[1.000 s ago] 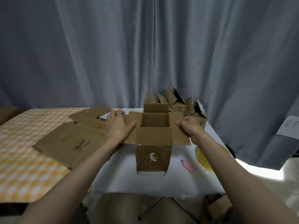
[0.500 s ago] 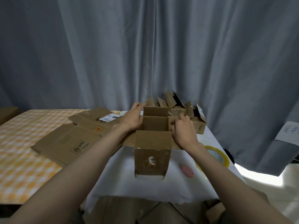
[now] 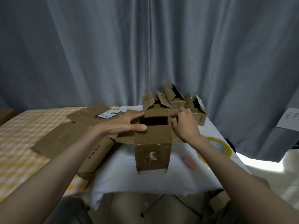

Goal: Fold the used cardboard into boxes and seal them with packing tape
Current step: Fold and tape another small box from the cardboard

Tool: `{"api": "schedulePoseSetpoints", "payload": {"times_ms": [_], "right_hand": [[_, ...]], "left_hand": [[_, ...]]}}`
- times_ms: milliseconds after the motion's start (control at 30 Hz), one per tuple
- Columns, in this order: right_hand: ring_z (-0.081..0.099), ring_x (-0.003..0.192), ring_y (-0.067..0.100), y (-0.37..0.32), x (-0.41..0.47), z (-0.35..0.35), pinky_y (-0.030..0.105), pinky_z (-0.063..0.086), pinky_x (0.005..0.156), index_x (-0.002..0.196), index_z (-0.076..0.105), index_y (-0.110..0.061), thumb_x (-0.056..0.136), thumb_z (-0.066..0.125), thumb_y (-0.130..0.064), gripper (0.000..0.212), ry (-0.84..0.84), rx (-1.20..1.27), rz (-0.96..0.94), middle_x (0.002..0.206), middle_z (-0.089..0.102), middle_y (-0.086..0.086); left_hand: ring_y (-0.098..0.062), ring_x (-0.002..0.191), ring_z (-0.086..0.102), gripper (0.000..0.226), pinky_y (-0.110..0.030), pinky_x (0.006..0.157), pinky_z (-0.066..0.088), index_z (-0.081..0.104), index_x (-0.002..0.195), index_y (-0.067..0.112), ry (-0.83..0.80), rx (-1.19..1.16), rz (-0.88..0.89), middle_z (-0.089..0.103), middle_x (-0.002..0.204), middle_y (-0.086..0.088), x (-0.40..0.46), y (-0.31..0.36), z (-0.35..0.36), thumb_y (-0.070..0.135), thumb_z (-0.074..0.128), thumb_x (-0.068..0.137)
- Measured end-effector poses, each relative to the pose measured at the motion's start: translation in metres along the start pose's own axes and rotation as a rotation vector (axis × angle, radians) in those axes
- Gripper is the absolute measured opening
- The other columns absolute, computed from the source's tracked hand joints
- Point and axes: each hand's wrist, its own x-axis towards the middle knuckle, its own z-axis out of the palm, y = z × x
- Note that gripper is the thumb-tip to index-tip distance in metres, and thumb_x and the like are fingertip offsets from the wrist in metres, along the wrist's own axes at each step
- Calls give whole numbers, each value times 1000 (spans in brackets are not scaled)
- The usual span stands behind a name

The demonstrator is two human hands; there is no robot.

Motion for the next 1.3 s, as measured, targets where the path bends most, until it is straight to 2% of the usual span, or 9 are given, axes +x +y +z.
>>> {"api": "schedulePoseSetpoints", "payload": {"times_ms": [300,433,500,667,900,967,1067,1167,1300], "right_hand": [[44,120,27,6,0,-4,25,32,91,118,71,-13,93,58,-14,29,-31,147,153,124,54,10],[61,105,20,9,4,-16,31,51,87,140,48,-9,90,66,-17,54,-25,667,565,111,65,8],[64,104,18,2,8,-20,32,55,88,139,51,-11,93,64,-16,49,-77,913,664,113,67,5],[50,124,15,-25,5,-12,29,41,98,138,57,-23,103,49,-35,38,-126,689,296,130,57,-3],[25,143,26,-21,-10,13,37,21,114,148,46,-30,104,42,-44,47,-336,255,63,156,29,4],[25,145,26,-21,-8,13,37,20,117,148,47,-25,103,46,-40,47,-346,303,82,158,26,5],[20,150,24,-23,-9,15,34,17,121,148,47,-19,102,52,-34,48,-346,414,129,162,19,8],[19,151,24,-23,-11,17,42,19,123,149,45,-21,102,55,-32,50,-330,555,218,163,21,8],[27,149,23,-26,-15,21,44,27,121,148,47,-26,100,57,-29,49,-311,740,315,162,28,6]], "left_hand": [[-16,144,25,97,-43,116,20,33,154,33,209,436,40,31,160,9,25,4,22,90,39,75],[-19,148,18,99,-47,120,-4,35,153,31,209,464,15,30,160,8,27,6,26,90,33,74],[-20,147,21,100,-47,120,0,37,152,29,218,455,14,32,159,5,28,4,27,90,35,73],[-20,138,32,101,-41,113,28,41,151,27,224,446,-19,38,155,2,26,7,27,90,39,72],[-24,151,17,89,-41,119,21,24,156,17,570,-10,-211,15,165,-4,16,13,29,55,66,88],[-29,144,34,77,-45,116,33,29,155,12,646,-298,-366,31,160,-10,14,19,21,55,53,95],[-18,105,67,46,-37,87,54,61,127,14,669,-673,-273,65,128,-10,11,33,17,46,36,105],[-17,112,64,36,-39,102,49,67,126,22,536,-362,-128,67,128,-6,11,40,27,37,42,105],[-17,150,22,60,-32,120,17,31,156,20,383,-173,-178,22,164,3,22,35,50,43,47,103]]}}
